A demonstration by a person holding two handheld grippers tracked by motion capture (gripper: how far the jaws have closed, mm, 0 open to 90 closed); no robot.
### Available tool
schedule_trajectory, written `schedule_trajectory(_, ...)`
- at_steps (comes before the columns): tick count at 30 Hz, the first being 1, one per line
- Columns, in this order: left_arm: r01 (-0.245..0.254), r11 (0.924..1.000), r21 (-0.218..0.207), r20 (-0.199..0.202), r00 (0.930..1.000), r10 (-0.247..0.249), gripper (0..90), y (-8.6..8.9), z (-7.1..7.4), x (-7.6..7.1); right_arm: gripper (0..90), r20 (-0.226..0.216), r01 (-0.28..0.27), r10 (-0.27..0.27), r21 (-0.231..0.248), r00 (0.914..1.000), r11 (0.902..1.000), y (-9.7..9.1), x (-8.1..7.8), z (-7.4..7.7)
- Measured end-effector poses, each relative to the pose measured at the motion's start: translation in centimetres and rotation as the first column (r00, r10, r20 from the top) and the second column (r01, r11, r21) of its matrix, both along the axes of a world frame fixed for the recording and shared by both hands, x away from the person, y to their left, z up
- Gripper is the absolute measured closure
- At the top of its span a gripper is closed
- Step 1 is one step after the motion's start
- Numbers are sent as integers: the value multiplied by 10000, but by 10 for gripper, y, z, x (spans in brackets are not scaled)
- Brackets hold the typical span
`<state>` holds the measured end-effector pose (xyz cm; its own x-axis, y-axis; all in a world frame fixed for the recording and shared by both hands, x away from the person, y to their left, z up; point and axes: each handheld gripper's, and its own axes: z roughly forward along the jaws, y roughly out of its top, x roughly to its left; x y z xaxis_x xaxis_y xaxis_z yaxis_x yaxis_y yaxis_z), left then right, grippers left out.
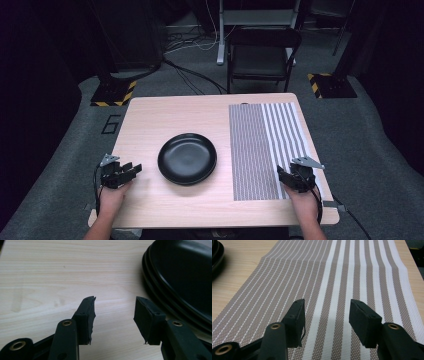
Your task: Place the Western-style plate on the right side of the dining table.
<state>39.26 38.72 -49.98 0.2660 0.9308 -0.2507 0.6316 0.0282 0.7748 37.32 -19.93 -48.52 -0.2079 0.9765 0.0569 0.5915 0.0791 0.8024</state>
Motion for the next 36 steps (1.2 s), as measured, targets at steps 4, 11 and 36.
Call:
schedule_trajectory(4, 218, 9997, -68, -4, 9998, -218, 534, -3, 2, 0, 486, 133, -73, 67, 495, 9999, 9987, 5, 1, 5)
schedule_trajectory(11, 348, 9988, -350, 103, 9994, -345, 553, -7, 5, -1, 517, -40, -252, 256, 718, 9997, 9971, 19, 7, 7)
schedule_trajectory(36, 337, 9974, -643, -116, 9993, -345, 613, -25, 11, 4, 506, 297, -1062, 1042, 725, 9941, 9917, 85, 26, 8)
